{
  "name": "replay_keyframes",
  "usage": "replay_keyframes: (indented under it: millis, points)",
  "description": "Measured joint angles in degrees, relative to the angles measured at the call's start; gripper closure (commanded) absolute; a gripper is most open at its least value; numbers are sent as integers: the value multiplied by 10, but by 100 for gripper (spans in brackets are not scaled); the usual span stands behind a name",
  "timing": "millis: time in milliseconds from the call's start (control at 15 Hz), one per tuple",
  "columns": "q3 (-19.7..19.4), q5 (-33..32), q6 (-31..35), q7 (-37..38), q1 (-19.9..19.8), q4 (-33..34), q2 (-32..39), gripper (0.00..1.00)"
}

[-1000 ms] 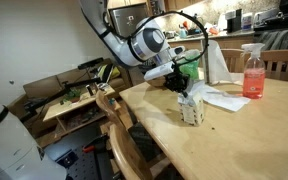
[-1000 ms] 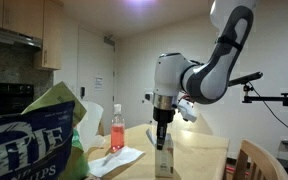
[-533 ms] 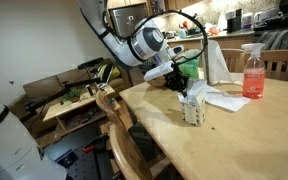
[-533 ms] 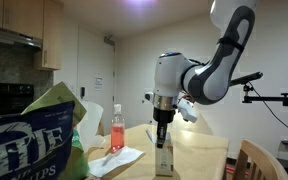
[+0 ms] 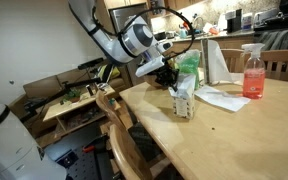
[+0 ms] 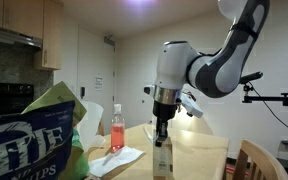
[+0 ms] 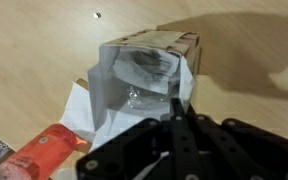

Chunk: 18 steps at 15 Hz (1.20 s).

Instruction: Open the white box and remove one tea bag from the box and place it on the table

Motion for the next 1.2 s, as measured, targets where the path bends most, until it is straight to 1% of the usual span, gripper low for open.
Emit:
replay_keyframes:
  millis: [200, 533, 600, 667, 800, 1133, 1200]
  points:
    - [6, 8, 0, -4, -3, -12, -22, 99]
    - [-13, 1, 0, 9, -2, -13, -35, 99]
    - [-18, -1, 0, 13, -2, -13, -35, 93]
    - [-23, -1, 0, 18, -3, -13, -35, 71]
    - [-33, -1, 0, 28, -3, -13, -34, 66]
    - [-51, 1, -1, 34, -6, -13, -25, 30]
    - [-52, 1, -1, 34, -6, -13, -24, 21]
